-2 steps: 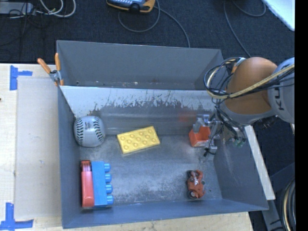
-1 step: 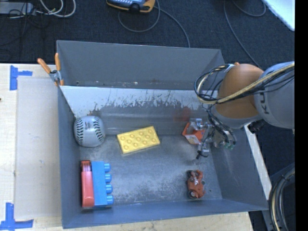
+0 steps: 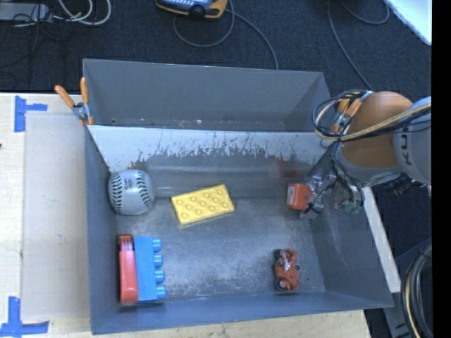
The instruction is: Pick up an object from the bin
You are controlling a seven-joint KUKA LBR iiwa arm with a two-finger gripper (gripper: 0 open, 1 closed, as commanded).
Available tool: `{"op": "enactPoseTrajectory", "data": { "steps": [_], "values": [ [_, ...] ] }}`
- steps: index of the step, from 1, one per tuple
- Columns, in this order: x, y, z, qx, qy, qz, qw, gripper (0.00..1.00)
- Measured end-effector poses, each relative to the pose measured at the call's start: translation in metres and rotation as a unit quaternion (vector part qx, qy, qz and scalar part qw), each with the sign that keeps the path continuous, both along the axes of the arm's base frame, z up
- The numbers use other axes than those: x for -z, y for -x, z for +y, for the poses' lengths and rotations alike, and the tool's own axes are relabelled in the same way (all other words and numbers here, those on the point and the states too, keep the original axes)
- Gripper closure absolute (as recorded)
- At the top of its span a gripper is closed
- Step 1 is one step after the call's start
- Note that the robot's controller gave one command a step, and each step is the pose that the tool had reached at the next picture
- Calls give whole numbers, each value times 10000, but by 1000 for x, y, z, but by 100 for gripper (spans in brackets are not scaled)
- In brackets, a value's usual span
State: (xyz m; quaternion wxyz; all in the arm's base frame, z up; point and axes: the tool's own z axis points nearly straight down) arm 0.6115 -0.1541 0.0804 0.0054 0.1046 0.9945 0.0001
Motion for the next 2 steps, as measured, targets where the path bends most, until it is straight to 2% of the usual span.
{"op": "enactPoseTrajectory", "data": {
  "steps": [1,2],
  "values": [
    [0,0,0,-4,2,0,10000,100],
    [-144,2,14,-256,7,-16,9997,100]
  ]
}}
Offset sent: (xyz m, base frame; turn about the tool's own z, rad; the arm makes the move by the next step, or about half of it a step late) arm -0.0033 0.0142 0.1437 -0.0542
